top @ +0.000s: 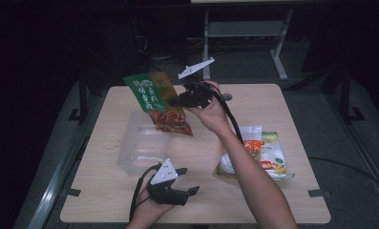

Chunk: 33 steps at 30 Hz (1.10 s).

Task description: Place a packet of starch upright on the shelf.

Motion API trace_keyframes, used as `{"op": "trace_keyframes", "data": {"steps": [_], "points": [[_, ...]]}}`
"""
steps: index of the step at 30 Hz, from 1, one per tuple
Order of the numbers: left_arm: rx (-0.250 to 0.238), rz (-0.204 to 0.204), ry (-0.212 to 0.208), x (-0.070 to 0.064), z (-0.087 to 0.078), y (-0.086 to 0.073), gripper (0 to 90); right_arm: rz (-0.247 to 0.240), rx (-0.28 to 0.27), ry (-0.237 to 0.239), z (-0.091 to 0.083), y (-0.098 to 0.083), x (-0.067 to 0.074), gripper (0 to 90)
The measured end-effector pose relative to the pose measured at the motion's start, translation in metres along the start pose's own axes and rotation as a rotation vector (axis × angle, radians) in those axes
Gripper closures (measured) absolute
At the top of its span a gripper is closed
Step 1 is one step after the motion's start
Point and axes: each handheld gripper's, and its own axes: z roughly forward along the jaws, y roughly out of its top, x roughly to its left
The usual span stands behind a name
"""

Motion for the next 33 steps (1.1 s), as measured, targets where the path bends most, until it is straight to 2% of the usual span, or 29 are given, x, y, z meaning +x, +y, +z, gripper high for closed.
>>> {"op": "trace_keyframes", "data": {"steps": [2,4,6,11,12,13,19,21,24,26,30,33], "points": [[0.0,0.003,0.001,0.0,0.0,0.0,27.4,0.003,-0.001,0.001,0.003,0.002,-0.001,89.9],[0.001,0.008,0.002,0.001,-0.001,0.0,27.4,0.008,-0.001,-0.009,0.014,0.006,-0.005,89.9],[0.003,-0.003,0.004,0.001,-0.001,0.0,27.3,0.015,-0.001,-0.01,0.018,0.008,-0.006,89.9],[-0.016,-0.025,0.002,0.001,-0.001,0.0,27.4,0.025,-0.017,0.01,0.042,0.008,-0.015,89.9],[-0.009,-0.017,0.003,0.002,-0.001,0.0,27.3,0.023,-0.025,0.027,0.052,0.007,-0.017,89.9],[-0.009,-0.017,0.003,0.002,-0.001,0.0,27.3,0.023,-0.025,0.027,0.052,0.007,-0.017,89.9],[-0.014,-0.007,0.003,0.002,-0.001,0.001,27.3,0.051,-0.045,0.069,0.086,-0.004,-0.023,89.9],[-0.014,-0.006,0.003,0.002,-0.001,0.001,27.3,0.06,-0.053,0.067,0.092,-0.009,-0.023,89.9],[-0.016,-0.008,0.004,0.003,-0.002,0.001,27.3,0.066,-0.056,0.064,0.096,-0.014,-0.023,89.9],[-0.016,-0.008,0.004,0.003,-0.002,0.001,27.3,0.09,-0.076,0.072,0.097,-0.018,-0.026,89.9],[-0.014,-0.008,0.006,0.004,-0.002,0.001,27.3,0.109,-0.098,0.051,0.095,-0.024,-0.03,89.7],[-0.016,-0.015,0.007,0.005,-0.002,0.001,27.3,0.099,-0.072,0.026,0.097,-0.028,-0.03,89.4]]}}
